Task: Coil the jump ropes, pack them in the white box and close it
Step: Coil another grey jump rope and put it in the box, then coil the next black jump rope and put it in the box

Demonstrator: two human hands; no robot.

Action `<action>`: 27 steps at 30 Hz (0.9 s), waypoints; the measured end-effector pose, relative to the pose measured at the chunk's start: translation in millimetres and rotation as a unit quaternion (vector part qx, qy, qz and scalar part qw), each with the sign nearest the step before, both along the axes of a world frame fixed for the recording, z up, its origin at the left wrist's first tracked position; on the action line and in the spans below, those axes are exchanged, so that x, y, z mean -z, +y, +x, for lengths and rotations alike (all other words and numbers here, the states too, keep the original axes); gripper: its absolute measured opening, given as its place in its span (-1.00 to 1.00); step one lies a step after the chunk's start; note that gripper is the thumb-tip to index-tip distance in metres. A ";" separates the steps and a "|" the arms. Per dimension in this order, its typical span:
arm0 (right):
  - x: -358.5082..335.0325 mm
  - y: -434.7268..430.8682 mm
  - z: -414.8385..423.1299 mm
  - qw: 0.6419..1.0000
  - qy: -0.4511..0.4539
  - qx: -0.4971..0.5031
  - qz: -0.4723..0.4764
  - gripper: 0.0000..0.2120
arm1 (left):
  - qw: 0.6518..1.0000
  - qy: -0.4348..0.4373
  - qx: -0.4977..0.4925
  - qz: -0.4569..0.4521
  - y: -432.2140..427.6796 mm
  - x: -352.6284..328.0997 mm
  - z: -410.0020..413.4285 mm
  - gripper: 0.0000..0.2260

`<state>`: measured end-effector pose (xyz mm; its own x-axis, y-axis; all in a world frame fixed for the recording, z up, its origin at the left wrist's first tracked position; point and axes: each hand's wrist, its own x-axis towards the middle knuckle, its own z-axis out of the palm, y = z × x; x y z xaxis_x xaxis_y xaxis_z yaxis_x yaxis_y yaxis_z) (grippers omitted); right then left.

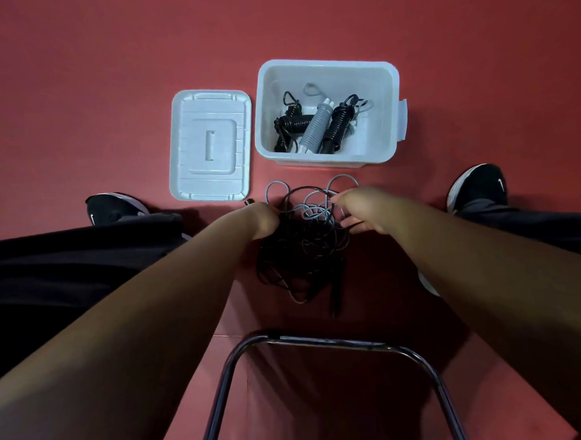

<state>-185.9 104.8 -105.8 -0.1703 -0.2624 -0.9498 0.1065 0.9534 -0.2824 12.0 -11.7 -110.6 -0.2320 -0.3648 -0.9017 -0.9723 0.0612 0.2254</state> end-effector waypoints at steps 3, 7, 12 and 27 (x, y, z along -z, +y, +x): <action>4.8 0.2 2.2 1.000 0.002 0.000 0.001 -0.70 | 1.000 0.013 -0.016 0.001 1.6 0.7 0.0 -0.68; 2.2 0.3 2.8 1.000 -0.005 0.003 -0.013 -0.69 | 0.996 0.034 -0.076 -0.023 -3.3 5.5 3.3 -0.72; -12.2 -2.7 2.1 0.999 -0.029 0.010 -0.040 -0.70 | 0.976 0.108 -0.183 -0.054 -11.3 -20.6 -1.3 -0.87; -134.7 -21.8 15.5 0.979 0.048 -0.028 -0.197 -0.86 | 0.910 0.313 -0.268 0.041 -26.2 -191.0 -11.9 -0.81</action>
<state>-170.4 83.0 28.9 -0.2292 -0.6172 -0.7527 0.0116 0.7715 -0.6361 0.0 -37.9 80.3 -0.5180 -0.5143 -0.6835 -0.5378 -0.4256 0.7277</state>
